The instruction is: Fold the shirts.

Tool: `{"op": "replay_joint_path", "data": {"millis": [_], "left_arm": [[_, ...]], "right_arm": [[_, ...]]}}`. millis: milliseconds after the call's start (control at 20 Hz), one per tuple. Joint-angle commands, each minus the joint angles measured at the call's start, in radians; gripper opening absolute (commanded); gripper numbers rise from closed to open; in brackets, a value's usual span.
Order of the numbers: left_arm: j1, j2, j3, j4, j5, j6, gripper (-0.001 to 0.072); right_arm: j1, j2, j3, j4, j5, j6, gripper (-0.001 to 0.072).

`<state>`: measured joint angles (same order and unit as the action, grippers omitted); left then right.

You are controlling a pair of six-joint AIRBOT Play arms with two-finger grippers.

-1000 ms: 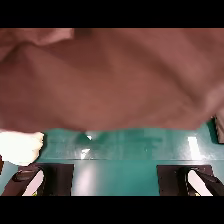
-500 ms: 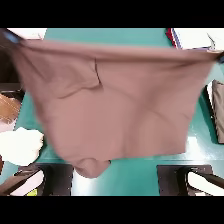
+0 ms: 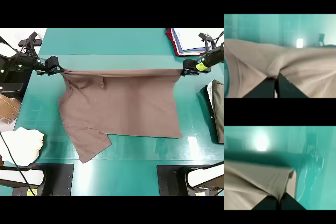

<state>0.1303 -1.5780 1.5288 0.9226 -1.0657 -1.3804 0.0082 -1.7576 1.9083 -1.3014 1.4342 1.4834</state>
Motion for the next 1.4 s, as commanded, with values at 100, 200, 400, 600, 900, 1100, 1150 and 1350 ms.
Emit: {"op": "replay_joint_path", "data": {"millis": [100, 200, 400, 600, 900, 1100, 1150, 1350], "left_arm": [[0.000, -0.068, 0.043, 0.002, -0.085, 0.028, 0.0022], [-0.018, -0.068, 0.030, 0.092, -0.158, 0.026, 0.0022], [-0.080, -0.068, -0.040, 0.186, -0.156, 0.019, 0.0022], [-0.101, -0.068, -0.098, 0.197, -0.119, -0.024, 0.0036], [-0.101, -0.034, -0.101, 0.243, -0.189, -0.064, 0.0537], [-0.101, 0.166, -0.275, 0.360, -0.190, -0.121, 0.0537], [-0.101, 0.233, -0.364, 0.365, -0.183, -0.128, 0.0537], [-0.101, 0.498, -0.735, 0.289, -0.181, -0.160, 0.0537]], "right_arm": [[0.001, -0.056, 0.082, -0.005, -0.010, -0.037, 0.0018], [0.001, -0.011, -0.021, -0.012, -0.012, -0.037, 0.0017], [0.001, 0.058, -0.249, -0.008, -0.064, -0.037, 0.0018], [0.009, 0.075, -0.385, 0.001, -0.068, -0.036, 0.0020], [-0.024, 0.129, -0.406, 0.087, -0.013, -0.038, 0.0396], [-0.073, 0.305, -0.464, 0.088, 0.051, -0.057, 0.0395], [-0.083, 0.354, -0.498, 0.089, 0.050, -0.063, 0.0395], [-0.094, 0.527, -0.662, 0.107, -0.003, -0.064, 0.0387]]}}
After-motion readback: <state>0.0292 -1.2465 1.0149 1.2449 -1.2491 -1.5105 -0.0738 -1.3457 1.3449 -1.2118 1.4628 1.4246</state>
